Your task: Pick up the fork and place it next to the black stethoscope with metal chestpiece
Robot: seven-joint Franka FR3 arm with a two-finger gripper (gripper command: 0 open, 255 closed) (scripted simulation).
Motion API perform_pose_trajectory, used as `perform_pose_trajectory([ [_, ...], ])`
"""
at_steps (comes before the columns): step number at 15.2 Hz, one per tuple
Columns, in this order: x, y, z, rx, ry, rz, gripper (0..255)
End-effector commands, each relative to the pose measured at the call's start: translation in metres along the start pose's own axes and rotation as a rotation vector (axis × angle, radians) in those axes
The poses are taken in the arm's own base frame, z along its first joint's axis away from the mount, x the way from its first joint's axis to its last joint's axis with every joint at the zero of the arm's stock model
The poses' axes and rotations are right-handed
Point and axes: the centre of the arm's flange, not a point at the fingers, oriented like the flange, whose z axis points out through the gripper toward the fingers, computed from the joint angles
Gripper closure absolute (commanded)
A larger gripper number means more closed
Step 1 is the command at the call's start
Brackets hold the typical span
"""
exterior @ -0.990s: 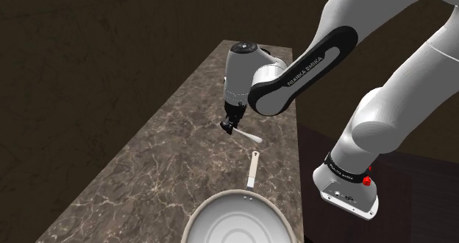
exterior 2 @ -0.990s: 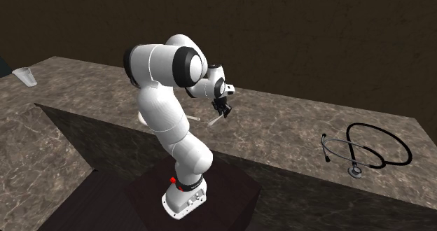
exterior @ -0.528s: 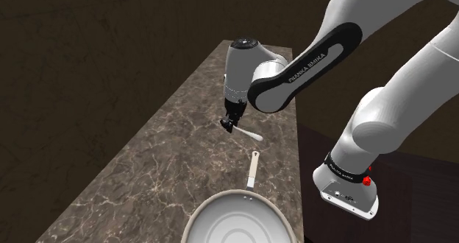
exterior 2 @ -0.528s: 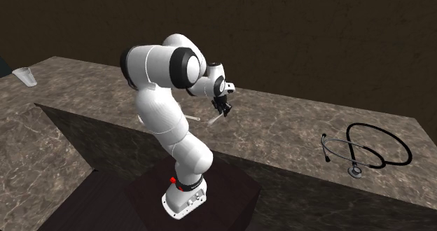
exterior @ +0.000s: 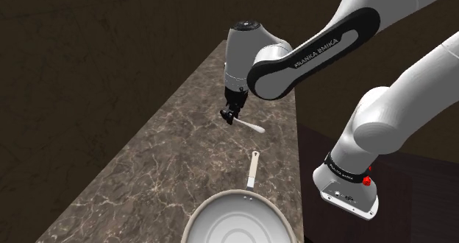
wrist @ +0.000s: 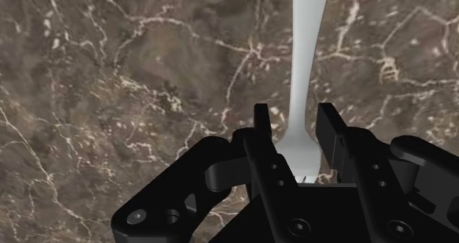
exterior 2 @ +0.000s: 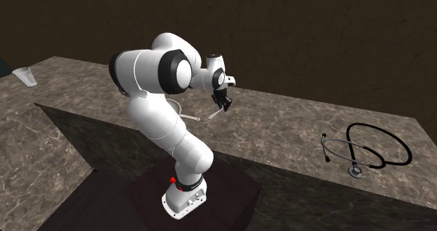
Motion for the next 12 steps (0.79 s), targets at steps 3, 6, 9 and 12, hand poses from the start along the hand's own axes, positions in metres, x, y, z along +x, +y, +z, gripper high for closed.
perform_pose_trajectory([
  [3,0.002,0.003,-0.021,0.000,-0.001,0.000,255],
  [6,0.004,0.004,-0.036,0.000,-0.001,0.000,255],
  [9,0.006,0.006,-0.052,0.000,-0.001,0.000,255],
  [12,0.008,0.007,-0.068,0.000,-0.001,0.000,255],
])
